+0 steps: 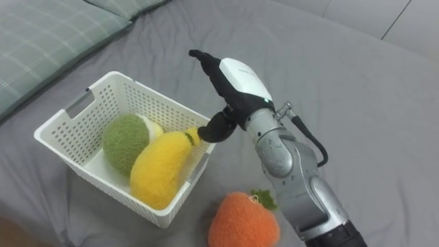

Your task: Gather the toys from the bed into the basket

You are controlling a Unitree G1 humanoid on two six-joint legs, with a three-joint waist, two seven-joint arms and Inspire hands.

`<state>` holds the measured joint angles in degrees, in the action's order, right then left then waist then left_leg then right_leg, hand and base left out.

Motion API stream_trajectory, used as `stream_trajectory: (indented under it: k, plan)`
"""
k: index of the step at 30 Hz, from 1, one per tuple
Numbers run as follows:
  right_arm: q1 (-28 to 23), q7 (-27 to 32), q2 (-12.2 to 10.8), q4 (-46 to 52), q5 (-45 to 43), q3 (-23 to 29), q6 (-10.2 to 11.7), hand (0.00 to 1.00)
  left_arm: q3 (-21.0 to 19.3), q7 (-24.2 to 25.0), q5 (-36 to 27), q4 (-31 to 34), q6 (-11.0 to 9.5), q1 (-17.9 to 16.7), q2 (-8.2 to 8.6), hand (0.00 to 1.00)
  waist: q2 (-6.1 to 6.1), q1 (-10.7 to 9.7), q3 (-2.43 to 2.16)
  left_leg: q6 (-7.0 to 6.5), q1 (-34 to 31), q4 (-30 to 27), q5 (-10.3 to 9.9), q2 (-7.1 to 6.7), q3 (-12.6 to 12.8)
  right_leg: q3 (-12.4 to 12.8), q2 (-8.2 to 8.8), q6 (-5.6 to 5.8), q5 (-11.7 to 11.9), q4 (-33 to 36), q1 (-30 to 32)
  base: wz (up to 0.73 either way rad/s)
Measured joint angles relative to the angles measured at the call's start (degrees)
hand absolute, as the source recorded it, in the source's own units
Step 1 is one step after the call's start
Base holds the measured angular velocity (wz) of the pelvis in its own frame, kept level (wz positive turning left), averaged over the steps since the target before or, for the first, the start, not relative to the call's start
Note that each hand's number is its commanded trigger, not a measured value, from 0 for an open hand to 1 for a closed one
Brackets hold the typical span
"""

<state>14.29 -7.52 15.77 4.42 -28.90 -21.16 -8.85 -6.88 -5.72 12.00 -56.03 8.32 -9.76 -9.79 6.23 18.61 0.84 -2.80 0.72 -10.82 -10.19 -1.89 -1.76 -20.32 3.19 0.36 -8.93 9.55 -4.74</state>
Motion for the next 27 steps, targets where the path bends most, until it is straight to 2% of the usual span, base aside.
stream_trajectory:
  k: [3,8,9,11,14,16,20,25,27]
  plan:
    - [0.0,0.0,0.1,-0.4,4.2,1.5,0.1,0.00,-0.3,0.0,-0.1,0.0,0.0,-0.2,0.00,0.00,-0.10,-0.8,0.05,0.00,0.1,0.0,0.0,0.01,0.1,0.7,-0.05,0.00,0.0,0.0,0.0,0.00]
    - [-0.1,3.4,0.1,-3.8,20.4,6.3,0.9,0.00,-0.2,-0.6,-0.1,0.6,-0.5,-1.1,0.15,0.00,-0.40,-2.3,0.06,0.00,0.9,-0.2,0.0,0.10,0.7,1.5,0.19,0.00,0.0,0.0,-0.3,-0.04]
    - [-0.1,4.0,0.1,-4.4,21.4,6.6,1.1,0.00,-0.2,-1.0,-0.2,0.6,-0.7,-1.3,0.21,0.00,-0.52,-2.5,0.07,0.00,1.0,-0.1,0.0,0.13,0.9,1.6,0.17,0.00,0.0,0.0,-0.5,-0.14]
    - [-1.5,6.3,0.0,-8.3,24.2,7.3,3.2,0.00,-0.6,-2.3,-1.3,0.2,-1.4,-1.4,0.50,0.00,-0.87,-3.0,0.13,-0.04,1.7,0.1,0.0,0.21,1.6,2.1,0.19,0.00,0.0,0.0,-0.8,-0.14]
    - [-6.4,6.6,-0.3,-12.1,25.4,9.3,3.8,0.00,-2.1,-2.8,-1.2,0.4,-1.5,-1.9,1.83,0.00,-1.64,-3.4,-0.36,-0.30,1.8,0.4,-0.2,0.21,2.5,2.8,0.30,0.02,0.0,0.1,-0.7,-0.11]
    - [-9.1,6.4,-0.3,-13.5,25.5,9.7,3.8,0.00,-2.3,-2.7,-1.3,0.4,-1.5,-2.8,2.10,0.00,-2.00,-4.7,-0.67,-0.35,1.8,0.4,-0.3,0.25,3.0,3.1,0.38,0.03,0.0,0.3,-0.4,-0.13]
    - [-13.2,6.0,-0.3,-17.9,26.3,10.4,3.6,0.00,-2.5,-2.7,-3.1,0.0,-1.4,-3.6,2.20,0.00,-3.14,-7.0,-0.82,-0.37,1.9,0.4,-0.3,0.43,4.2,4.1,0.27,0.01,0.0,0.3,0.0,-0.13]
    - [-13.5,3.6,-0.4,-20.3,26.0,10.3,3.1,0.00,-2.5,-2.6,-5.8,0.2,-1.9,-2.6,2.22,0.00,-3.15,-8.8,-0.85,-0.34,2.0,0.6,-0.3,0.62,4.9,4.9,0.06,-0.08,0.1,0.4,0.2,-0.09]
    - [-13.5,2.4,-0.5,-21.2,25.0,10.2,3.2,0.00,-2.4,-2.6,-6.9,0.2,-1.9,-2.0,2.23,0.00,-2.94,-8.9,-0.96,-0.34,2.2,0.7,-0.3,0.62,5.0,5.4,-0.13,-0.07,0.1,0.4,0.1,-0.04]
